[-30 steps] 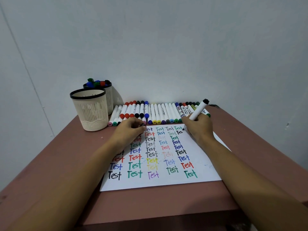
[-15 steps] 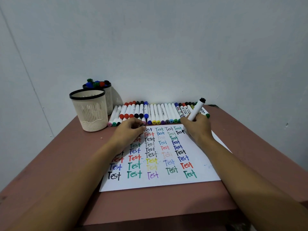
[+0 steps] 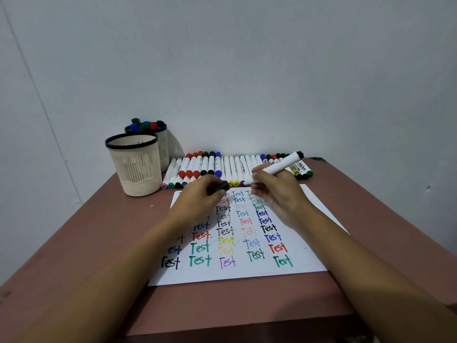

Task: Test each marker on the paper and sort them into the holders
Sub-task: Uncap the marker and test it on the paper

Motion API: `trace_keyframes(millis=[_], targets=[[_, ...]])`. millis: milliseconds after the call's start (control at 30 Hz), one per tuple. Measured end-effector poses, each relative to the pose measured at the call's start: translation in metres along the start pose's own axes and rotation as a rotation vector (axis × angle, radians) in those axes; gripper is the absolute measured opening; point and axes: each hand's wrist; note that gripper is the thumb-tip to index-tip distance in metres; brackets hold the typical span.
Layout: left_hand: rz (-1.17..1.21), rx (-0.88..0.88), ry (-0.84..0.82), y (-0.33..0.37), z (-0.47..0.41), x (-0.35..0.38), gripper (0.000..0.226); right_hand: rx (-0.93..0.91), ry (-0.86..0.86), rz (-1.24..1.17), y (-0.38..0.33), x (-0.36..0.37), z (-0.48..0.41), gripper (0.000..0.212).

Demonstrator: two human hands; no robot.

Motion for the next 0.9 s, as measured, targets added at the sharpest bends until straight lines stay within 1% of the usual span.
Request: trace_keyframes(millis=[67, 267, 400, 500, 600, 733, 800, 900], targets=[[0.005, 0.021, -0.016, 0.001, 0.0, 0.001, 0.025, 0.001, -0.048, -0.019, 0.002, 0.003, 0.001, 0.015], [0.045, 0.063, 0.003, 0.005, 0.002, 0.002, 0.023, -0.016, -0.091, -0.003, 0.004, 0.006, 0.001, 0.015], [0.117, 0.104, -0.002, 0.009, 0.007, 0.002, 0.021, -0.013, -0.13, 0.091, 0.008, 0.008, 0.003, 0.008], [0.066, 0.146, 0.012, 0.01, 0.009, 0.003, 0.021, -0.009, -0.134, 0.131, 0.01, 0.007, 0.004, 0.006], [0.048, 0.17, 0.029, 0.012, 0.009, 0.005, 0.022, 0.004, -0.168, 0.091, 0.01, 0.007, 0.007, 0.007], [0.147, 0.171, 0.008, 0.013, 0.007, 0.006, 0.019, -0.008, -0.2, 0.047, 0.008, 0.008, 0.008, 0.004], [0.21, 0.15, -0.022, 0.013, 0.008, 0.006, 0.019, -0.008, -0.221, 0.061, 0.008, 0.007, 0.008, 0.004], [0.235, 0.145, -0.061, 0.014, 0.009, 0.007, 0.02, 0.001, -0.262, 0.085, 0.01, 0.004, 0.008, 0.005]])
Point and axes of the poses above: each hand's wrist, its own z-axis away from the middle knuckle, its own x-axis out of the palm, y = z × x, and after that the axes turned 4 degrees about x, right-handed
